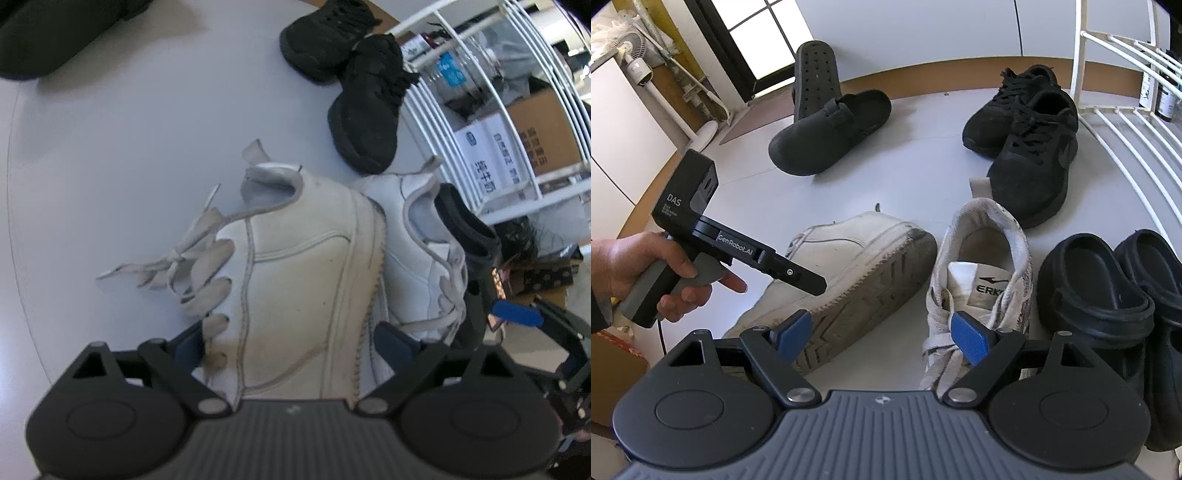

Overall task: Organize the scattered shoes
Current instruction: 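Lower the white leather sneaker beside the ERKE sneaker and open the left gripper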

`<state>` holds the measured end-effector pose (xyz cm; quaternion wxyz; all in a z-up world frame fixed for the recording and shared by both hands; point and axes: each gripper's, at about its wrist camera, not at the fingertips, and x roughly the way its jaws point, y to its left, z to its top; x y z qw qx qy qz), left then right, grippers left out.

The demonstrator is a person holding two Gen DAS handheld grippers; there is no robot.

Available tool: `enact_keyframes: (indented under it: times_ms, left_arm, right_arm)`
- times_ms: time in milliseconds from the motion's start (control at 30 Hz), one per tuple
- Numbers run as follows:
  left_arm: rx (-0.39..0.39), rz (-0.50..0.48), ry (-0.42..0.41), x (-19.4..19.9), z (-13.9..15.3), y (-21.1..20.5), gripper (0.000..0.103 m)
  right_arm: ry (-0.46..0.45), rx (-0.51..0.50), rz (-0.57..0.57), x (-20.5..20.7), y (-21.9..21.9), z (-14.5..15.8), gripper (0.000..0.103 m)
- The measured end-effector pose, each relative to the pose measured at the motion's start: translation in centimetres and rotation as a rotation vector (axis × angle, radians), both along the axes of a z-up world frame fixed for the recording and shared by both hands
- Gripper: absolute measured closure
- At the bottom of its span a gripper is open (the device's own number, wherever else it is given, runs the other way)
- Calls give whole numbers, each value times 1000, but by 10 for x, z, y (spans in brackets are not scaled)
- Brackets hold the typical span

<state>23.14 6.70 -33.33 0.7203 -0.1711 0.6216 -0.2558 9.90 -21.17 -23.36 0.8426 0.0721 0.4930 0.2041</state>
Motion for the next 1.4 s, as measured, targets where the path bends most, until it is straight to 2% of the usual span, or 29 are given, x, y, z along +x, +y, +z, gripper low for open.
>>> enact_keyframes:
  times_ms: [133,267,433,633,800,1067,1133,1233,1400]
  left_arm:
    - [-11,17,21,-2,-8,1,5]
    - [11,8,-8,-5,-11,-4,3]
    - [6,32,6,-2,-12,0,3]
    - [74,5,-47,-5,2,0,5]
    - [98,4,-95,-11,15,9,5]
    - [132,126,-131,-29,17,38,5]
    - [136,162,-132,-30,19,44,6]
    - [133,203,-147,-32,26,52,6]
    - [136,229,-168,-34,36,57,6]
  right_arm:
    - [7,-6,5,0,2,-3,16]
    - [8,-8,18,0,6,-3,16]
    - [13,-9,20,-1,6,-5,16]
    - [15,1,36,0,14,-4,16]
    - [16,-4,99,4,35,-5,16]
    - [46,-8,170,21,75,-16,23]
    - [77,-23,174,27,84,-22,25]
    - [75,-55,195,32,97,-23,25]
    - [85,-76,193,36,107,-30,25]
